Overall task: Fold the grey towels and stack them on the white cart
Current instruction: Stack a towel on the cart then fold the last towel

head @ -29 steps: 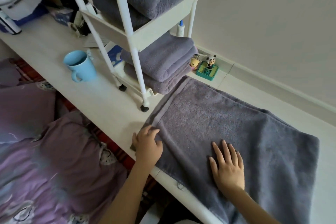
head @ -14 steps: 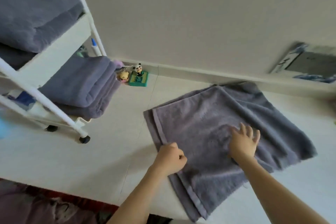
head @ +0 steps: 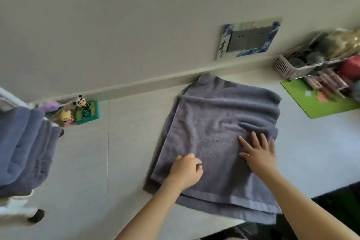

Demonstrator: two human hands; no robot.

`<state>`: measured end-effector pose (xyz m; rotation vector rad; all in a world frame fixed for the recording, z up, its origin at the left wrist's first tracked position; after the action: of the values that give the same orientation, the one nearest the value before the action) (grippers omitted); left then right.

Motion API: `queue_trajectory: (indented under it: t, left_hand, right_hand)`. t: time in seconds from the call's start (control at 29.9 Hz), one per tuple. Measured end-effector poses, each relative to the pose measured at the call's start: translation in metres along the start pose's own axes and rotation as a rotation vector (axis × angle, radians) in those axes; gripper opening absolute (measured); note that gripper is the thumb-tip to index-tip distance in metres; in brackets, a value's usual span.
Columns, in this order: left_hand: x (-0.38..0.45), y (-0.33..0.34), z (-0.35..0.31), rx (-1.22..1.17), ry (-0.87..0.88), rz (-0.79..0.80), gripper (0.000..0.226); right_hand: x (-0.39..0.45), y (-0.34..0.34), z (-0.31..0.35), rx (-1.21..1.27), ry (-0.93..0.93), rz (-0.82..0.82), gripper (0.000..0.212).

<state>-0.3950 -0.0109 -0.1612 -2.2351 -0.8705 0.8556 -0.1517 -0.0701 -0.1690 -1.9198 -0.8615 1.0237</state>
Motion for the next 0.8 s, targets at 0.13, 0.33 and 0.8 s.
queue_trajectory:
  t: [0.13,0.33,0.8]
  left_hand:
    - [0.014,0.0,0.002,-0.038,0.078,-0.288,0.021]
    - [0.021,-0.021,0.03,-0.084,-0.348,-0.428,0.05]
    - [0.011,-0.041,0.054,-0.791,-0.481,-0.524,0.026]
  right_hand:
    - [-0.016,0.008,-0.026,0.24,0.281,0.018,0.071]
    - [-0.048,0.021,-0.038,0.542,0.458,-0.027,0.067]
    - [-0.068,0.038,-0.047,0.991,0.382,0.151,0.034]
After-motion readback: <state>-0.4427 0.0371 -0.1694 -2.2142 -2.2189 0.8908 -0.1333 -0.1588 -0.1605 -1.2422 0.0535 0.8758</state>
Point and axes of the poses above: each hand's wrist, its own x-axis towards the middle knuckle, its own y-axis out of the palm, z = x × y, the point moved 3 cm from there along x, towards the middle knuckle, and after that the axes turned 15 degrees about -x, right-handed, at the moved point
